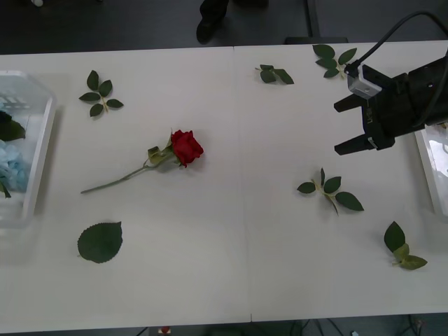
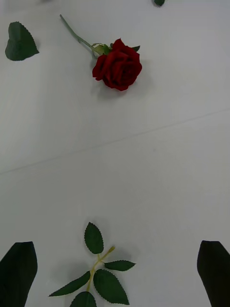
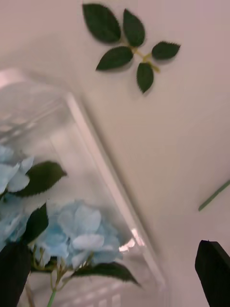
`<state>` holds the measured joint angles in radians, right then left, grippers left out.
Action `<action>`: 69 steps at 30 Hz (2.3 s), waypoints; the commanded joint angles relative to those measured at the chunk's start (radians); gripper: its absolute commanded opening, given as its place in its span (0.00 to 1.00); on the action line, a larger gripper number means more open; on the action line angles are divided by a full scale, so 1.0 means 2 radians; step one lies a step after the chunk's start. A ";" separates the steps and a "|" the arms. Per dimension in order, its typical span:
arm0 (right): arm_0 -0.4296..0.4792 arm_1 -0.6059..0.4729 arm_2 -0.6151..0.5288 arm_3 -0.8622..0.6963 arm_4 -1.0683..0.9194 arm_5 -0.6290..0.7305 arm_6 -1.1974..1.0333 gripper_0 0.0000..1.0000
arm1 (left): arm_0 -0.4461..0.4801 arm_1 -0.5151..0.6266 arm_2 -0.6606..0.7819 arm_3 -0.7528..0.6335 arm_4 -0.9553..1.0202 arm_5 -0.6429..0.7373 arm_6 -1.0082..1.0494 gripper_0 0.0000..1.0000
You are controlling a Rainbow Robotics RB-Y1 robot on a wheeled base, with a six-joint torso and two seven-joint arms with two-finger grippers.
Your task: Place the red flowers into the right box and the blue flowers into the left box. If a person shows an open palm, hand one flower to the person first, then continue sorting.
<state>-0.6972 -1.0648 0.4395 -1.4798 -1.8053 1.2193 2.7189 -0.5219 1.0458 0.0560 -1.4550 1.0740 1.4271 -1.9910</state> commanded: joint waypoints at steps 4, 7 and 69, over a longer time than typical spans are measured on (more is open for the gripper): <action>0.002 0.011 -0.003 0.009 -0.010 -0.005 -0.007 0.97 | -0.009 -0.044 -0.132 -0.035 -0.012 -0.104 0.040 1.00; 0.002 0.011 -0.003 0.010 -0.010 -0.005 -0.007 0.97 | -0.021 -0.057 -0.167 -0.042 -0.038 -0.103 0.035 1.00; 0.002 0.011 -0.003 0.014 -0.018 -0.005 -0.007 0.97 | -0.100 -0.263 -0.277 0.089 -0.211 -0.085 -0.057 1.00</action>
<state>-0.6966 -1.0645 0.4395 -1.4510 -1.8265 1.2189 2.7189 -0.6705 0.5382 -0.4942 -1.2732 0.6428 1.2677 -2.1352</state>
